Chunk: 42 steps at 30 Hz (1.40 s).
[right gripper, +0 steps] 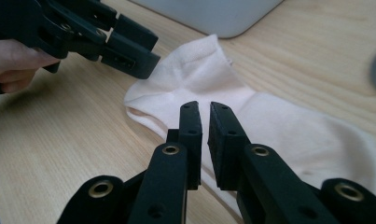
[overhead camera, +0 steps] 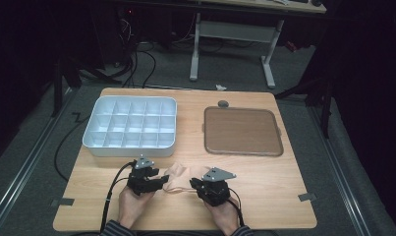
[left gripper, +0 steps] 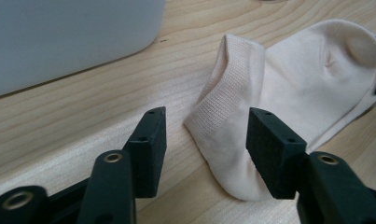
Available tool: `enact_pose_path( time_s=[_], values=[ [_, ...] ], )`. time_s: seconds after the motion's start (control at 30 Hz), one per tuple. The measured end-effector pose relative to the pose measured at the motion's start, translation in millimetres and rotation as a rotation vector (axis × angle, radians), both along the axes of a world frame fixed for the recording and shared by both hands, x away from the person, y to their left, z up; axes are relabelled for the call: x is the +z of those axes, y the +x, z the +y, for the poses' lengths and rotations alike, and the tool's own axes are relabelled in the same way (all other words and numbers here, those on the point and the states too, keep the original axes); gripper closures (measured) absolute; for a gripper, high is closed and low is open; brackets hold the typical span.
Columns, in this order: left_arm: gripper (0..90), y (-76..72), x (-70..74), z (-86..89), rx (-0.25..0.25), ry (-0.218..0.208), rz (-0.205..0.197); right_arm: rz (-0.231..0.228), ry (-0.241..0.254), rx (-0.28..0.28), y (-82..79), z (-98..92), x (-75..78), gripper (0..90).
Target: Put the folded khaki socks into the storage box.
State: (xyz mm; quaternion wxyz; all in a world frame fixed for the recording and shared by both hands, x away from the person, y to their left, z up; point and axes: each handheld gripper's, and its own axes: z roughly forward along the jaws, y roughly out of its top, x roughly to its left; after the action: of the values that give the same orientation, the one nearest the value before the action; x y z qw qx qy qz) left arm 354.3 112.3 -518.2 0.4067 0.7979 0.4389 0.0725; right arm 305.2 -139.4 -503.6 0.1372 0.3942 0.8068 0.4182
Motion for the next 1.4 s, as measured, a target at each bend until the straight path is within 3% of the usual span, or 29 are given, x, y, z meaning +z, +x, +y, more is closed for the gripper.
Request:
enact_pose_path(
  time_s=[0.37,0.5,0.63,0.83,0.97,1.0,1.33,1.4],
  values=[
    [51.6,5.0,-8.6,-6.6,-0.004,0.003,0.029,0.035,-0.051,0.016,6.1,20.4,-15.6,85.0],
    [52.6,5.4,-9.3,-7.4,-0.004,-0.001,0.025,0.052,-0.105,0.027,6.7,25.3,-23.4,85.7],
    [53.0,3.7,-8.5,-10.8,0.003,0.021,0.018,0.058,-0.091,0.029,6.7,24.6,-24.6,86.8],
    [63.8,3.1,-8.3,-12.8,-0.007,0.031,0.017,0.053,-0.098,0.036,6.1,24.4,-25.0,87.5],
    [69.7,3.0,-9.3,-14.2,-0.02,0.023,0.019,0.051,-0.101,0.036,5.9,24.3,-25.1,87.5],
    [74.9,2.4,-9.9,-15.0,-0.028,0.023,0.011,0.05,-0.101,0.04,6.2,24.2,-25.1,87.6],
    [81.9,4.1,-12.0,-14.4,-0.033,-0.015,0.033,0.043,-0.102,0.047,6.2,24.2,-25.4,87.5],
    [82.6,2.4,-11.7,-14.8,-0.043,-0.008,0.016,0.052,-0.099,0.043,6.3,24.4,-24.9,86.0]
  ],
)
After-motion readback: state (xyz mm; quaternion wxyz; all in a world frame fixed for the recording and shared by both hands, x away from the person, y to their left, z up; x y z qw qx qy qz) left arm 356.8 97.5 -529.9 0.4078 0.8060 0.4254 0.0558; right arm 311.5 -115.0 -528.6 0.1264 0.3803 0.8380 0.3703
